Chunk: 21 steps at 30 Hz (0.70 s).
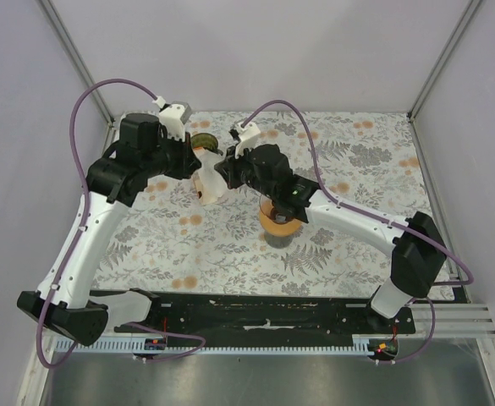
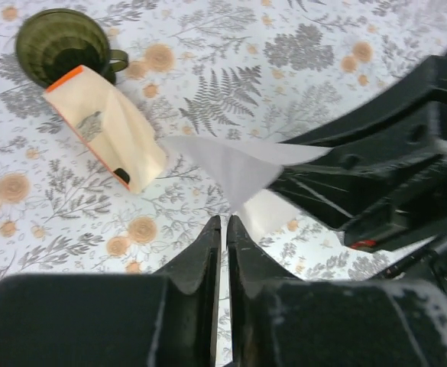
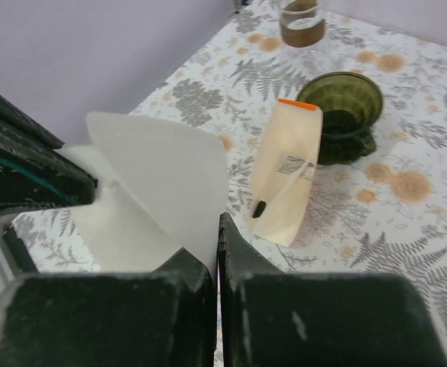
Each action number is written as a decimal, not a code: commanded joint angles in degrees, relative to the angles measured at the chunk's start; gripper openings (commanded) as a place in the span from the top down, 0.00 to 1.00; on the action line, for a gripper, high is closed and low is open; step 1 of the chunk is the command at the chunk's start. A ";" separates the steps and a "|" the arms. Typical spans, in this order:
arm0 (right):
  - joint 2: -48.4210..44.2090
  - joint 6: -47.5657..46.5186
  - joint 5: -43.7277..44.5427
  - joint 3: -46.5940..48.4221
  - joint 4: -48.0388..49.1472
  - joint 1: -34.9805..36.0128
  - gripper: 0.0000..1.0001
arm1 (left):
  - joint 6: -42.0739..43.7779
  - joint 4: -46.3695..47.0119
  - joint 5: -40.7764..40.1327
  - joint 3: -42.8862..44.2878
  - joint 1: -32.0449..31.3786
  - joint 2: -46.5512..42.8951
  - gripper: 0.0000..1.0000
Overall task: Place the coffee filter in the dripper
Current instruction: Place the coffee filter in the coffee server.
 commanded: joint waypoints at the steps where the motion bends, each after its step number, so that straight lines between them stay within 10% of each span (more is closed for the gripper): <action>1: -3.84 -0.63 12.92 -0.55 2.76 2.36 1.00 | 1.71 3.29 -6.37 -0.12 -0.08 0.97 0.81; 6: -2.00 -2.04 16.80 2.62 0.56 3.69 1.00 | 0.13 5.31 -0.57 -0.30 -0.34 1.68 0.52; 13: -1.64 -1.69 17.78 3.32 1.26 3.69 1.00 | -0.05 6.36 -0.54 -0.73 -0.43 1.50 0.39; 17: -1.11 -0.98 16.28 4.72 1.00 3.86 1.00 | 0.04 7.59 -3.89 -2.32 -0.87 2.12 0.51; 21: -1.20 -2.12 18.11 4.90 0.47 3.78 1.00 | 0.74 8.21 -8.19 -2.59 -1.22 2.38 0.86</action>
